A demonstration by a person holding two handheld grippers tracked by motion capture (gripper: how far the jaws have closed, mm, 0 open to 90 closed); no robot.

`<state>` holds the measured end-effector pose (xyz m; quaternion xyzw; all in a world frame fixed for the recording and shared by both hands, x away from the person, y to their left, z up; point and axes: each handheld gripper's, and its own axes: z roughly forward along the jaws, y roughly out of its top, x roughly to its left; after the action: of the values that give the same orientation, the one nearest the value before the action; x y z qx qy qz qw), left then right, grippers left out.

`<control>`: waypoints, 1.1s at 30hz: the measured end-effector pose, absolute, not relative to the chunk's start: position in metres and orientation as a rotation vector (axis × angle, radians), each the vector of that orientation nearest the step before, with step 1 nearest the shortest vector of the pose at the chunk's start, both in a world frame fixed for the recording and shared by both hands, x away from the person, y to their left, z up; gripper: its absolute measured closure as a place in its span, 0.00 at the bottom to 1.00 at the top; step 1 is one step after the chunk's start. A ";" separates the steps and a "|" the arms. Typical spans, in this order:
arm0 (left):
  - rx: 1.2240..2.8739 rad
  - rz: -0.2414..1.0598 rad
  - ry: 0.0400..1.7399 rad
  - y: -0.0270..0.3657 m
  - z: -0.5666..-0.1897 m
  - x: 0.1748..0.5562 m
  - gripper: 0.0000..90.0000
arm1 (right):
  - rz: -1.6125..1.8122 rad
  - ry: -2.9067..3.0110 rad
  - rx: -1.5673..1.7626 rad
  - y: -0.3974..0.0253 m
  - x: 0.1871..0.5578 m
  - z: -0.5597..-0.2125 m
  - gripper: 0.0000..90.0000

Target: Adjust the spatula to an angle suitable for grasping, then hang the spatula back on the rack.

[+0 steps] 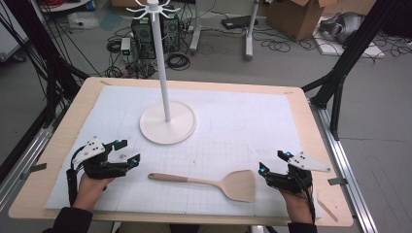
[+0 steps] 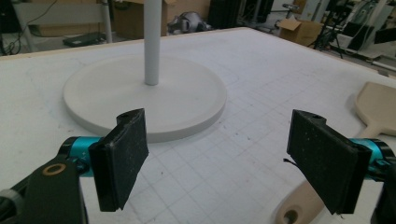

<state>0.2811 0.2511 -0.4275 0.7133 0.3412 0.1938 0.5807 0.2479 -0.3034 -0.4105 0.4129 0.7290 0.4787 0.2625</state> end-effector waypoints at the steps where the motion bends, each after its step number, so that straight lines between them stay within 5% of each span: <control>1: 1.660 0.449 0.802 0.251 -0.428 0.281 0.23 | 1.292 1.987 1.099 -0.300 0.247 -0.407 0.20; 19: 1.689 0.461 0.792 0.247 -0.428 0.271 0.23 | 1.375 2.251 0.827 -0.231 0.257 -0.391 0.19; 33: 1.703 0.461 0.784 0.241 -0.432 0.260 0.24 | 1.193 2.648 0.600 -0.179 0.269 -0.405 0.47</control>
<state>0.2597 0.2408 -0.4315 0.7252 0.3338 0.1965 0.5692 0.2695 -0.1792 -0.4048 0.2015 0.8894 0.4007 0.0878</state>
